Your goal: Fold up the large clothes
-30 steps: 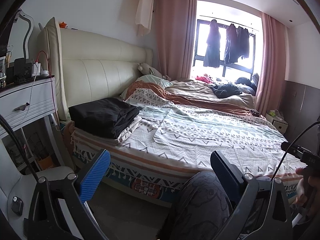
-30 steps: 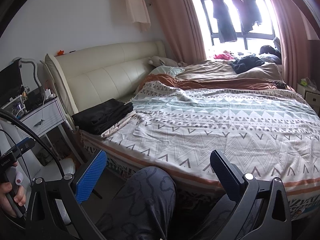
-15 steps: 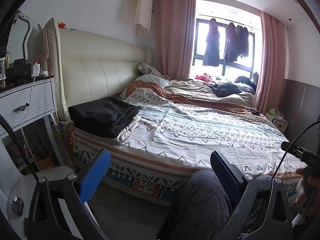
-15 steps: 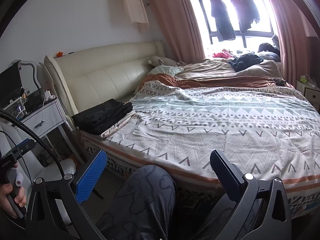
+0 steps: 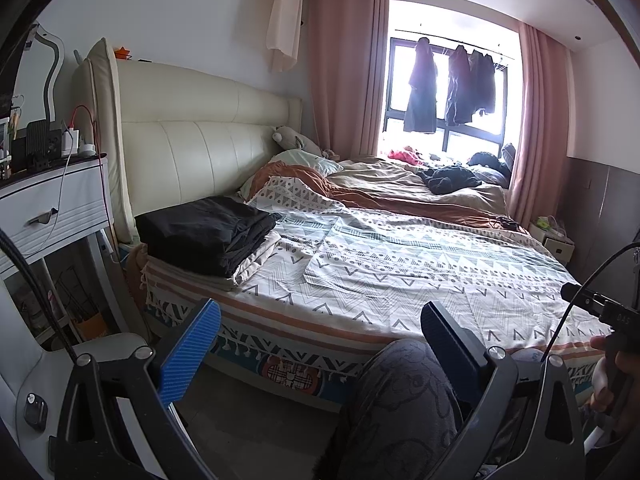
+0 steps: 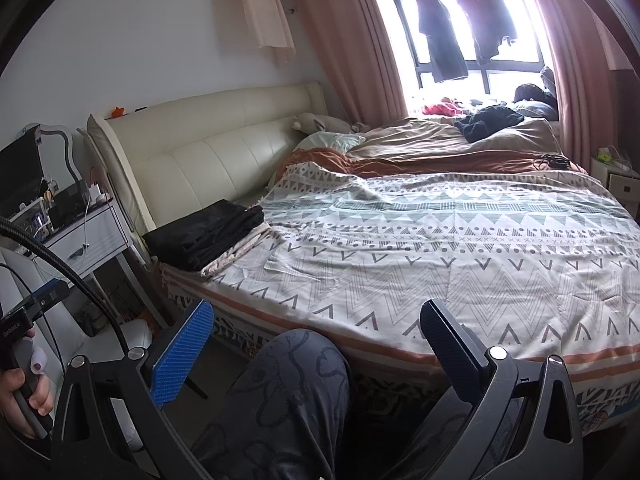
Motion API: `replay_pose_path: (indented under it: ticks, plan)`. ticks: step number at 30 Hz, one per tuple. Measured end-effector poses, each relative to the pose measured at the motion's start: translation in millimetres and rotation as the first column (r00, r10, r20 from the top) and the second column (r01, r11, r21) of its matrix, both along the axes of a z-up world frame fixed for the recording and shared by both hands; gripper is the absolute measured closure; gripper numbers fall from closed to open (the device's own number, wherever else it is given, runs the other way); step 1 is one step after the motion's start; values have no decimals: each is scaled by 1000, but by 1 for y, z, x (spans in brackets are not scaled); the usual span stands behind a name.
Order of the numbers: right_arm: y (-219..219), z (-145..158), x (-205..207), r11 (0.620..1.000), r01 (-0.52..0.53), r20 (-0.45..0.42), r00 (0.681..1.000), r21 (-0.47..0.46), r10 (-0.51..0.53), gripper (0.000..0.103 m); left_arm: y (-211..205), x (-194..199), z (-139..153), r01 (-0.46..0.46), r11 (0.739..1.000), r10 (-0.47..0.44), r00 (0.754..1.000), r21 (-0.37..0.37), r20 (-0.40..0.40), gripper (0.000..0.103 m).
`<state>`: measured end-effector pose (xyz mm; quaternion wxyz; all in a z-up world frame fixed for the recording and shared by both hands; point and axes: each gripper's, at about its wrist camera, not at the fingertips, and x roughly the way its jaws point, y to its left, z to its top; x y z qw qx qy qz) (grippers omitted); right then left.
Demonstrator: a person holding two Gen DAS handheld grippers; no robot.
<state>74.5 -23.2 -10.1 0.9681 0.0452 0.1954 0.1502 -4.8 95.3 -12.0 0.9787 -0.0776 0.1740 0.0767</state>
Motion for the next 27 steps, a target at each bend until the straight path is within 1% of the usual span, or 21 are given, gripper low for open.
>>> replay_pose_path:
  ticks: [18,22,27]
  plan:
    - [-2,-2,-9,1000,26,-3,1000,10,-26,0,-10,-10,1,28,1000,-28,1000,11,9,1]
    - [-1,-1,-13,1000,27,2,1000,5,-27,0,-10,-16,2,29,1000,-30,999,8,23,1]
    - [-2,-1,-17,1000,31,6,999,-4,-31,0,-7,-28,6,19,1000,-19,997,2,70,1]
